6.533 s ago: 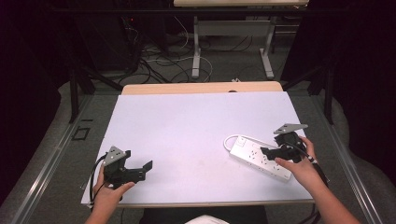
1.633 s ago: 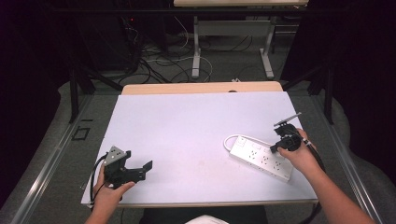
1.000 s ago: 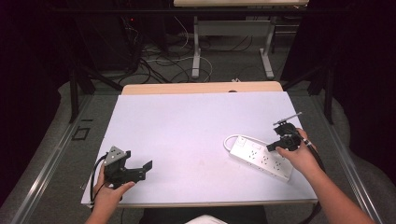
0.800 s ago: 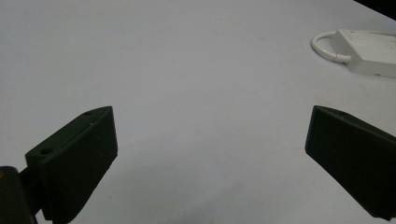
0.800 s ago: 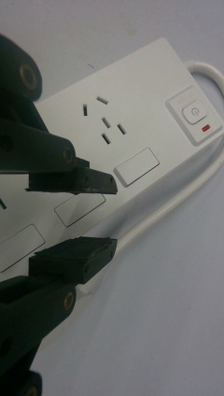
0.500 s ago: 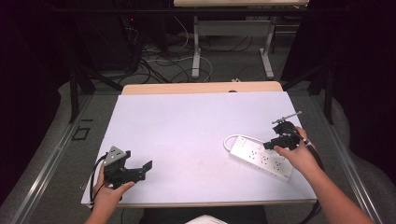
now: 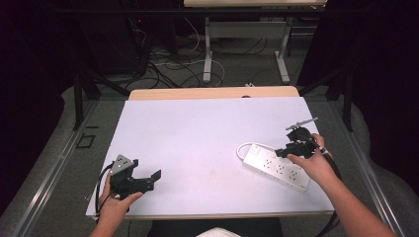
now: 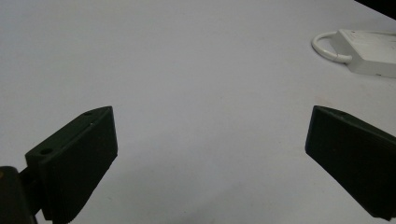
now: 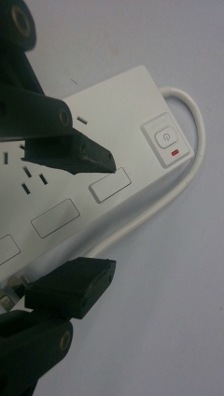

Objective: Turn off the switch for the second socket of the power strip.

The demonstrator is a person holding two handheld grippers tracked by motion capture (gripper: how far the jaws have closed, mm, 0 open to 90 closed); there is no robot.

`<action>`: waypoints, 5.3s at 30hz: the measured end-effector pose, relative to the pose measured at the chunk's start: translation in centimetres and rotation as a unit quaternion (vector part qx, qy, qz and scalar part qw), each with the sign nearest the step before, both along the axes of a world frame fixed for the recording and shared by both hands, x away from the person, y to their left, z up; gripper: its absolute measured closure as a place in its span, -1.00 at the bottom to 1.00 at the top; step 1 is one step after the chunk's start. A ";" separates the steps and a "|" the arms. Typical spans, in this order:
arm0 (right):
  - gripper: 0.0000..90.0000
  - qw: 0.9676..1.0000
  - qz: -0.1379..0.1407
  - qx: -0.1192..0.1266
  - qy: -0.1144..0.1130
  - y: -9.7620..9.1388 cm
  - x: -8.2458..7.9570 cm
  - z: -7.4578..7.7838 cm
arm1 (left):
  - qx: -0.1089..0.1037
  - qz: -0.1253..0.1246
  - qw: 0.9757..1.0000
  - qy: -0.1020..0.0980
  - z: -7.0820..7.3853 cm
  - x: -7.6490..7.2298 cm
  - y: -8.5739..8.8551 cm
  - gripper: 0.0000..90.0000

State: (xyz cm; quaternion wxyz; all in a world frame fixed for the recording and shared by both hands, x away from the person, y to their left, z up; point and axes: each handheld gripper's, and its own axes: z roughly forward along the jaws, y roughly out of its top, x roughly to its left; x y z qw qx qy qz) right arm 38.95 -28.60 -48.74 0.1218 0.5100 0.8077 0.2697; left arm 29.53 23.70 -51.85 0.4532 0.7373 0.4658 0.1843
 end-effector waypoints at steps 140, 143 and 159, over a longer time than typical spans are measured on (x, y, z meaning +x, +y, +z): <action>-0.64 0.966 0.155 0.112 -0.176 12.5 -7.8 -4.5 | -0.001 -0.011 1.000 0.004 -0.3 0.0 -0.5 -0.95; -0.64 0.965 0.156 0.114 -0.178 12.5 -7.8 -4.7 | -0.001 -0.011 1.000 0.005 -0.3 0.0 -0.5 -0.95; -0.64 0.965 0.156 0.116 -0.176 13.1 -8.1 -6.2 | 0.005 -0.017 1.000 0.006 -0.3 0.1 -0.5 -0.95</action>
